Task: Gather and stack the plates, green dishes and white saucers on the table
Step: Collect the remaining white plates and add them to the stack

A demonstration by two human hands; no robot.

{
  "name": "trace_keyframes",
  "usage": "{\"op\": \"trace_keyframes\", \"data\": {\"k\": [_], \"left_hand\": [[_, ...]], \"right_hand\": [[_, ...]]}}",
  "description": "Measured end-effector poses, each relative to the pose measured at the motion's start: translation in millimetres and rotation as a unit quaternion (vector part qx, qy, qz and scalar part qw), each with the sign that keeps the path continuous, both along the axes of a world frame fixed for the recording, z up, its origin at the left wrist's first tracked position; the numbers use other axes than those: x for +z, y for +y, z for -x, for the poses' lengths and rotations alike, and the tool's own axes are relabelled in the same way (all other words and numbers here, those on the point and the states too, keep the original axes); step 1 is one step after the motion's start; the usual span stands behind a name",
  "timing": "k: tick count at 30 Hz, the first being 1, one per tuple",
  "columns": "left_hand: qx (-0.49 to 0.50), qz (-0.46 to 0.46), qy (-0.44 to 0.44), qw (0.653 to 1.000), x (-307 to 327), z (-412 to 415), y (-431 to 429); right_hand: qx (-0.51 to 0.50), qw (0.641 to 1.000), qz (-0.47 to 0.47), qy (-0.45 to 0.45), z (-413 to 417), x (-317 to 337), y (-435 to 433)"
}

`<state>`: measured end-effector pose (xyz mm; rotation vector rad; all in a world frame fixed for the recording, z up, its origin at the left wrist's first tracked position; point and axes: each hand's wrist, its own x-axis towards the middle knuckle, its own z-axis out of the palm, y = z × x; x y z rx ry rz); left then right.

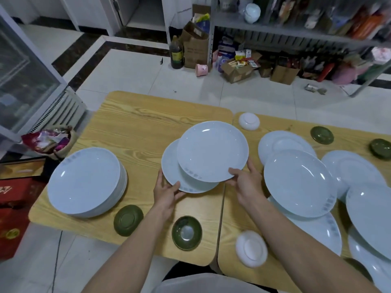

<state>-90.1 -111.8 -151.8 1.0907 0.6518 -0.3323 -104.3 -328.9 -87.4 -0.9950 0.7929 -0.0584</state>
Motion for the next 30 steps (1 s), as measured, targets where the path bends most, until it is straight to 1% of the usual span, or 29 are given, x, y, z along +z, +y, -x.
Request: {"op": "trace_keyframes", "data": {"k": [8,14,18,21,25,30], "left_hand": [[-0.008,-0.020,0.016,1.000,-12,-15,12],[-0.025,-0.036,0.023,0.999,-18,-23,20],[-0.032,-0.050,0.023,0.998,-24,-25,22],[-0.032,-0.053,0.023,0.998,-26,-25,23],[-0.030,-0.052,0.025,0.998,-28,-24,24],[-0.028,-0.055,0.028,0.998,-28,-25,24]], "right_hand": [[0.013,0.998,0.004,0.057,-15,-24,32],[0.019,0.997,0.014,0.072,-21,-42,45],[0.036,0.992,0.076,0.091,-23,-47,47],[0.056,0.982,0.143,0.109,-24,-49,49],[0.064,0.967,0.206,0.137,-27,-52,49],[0.068,0.955,0.255,0.139,-31,-54,51]]}}
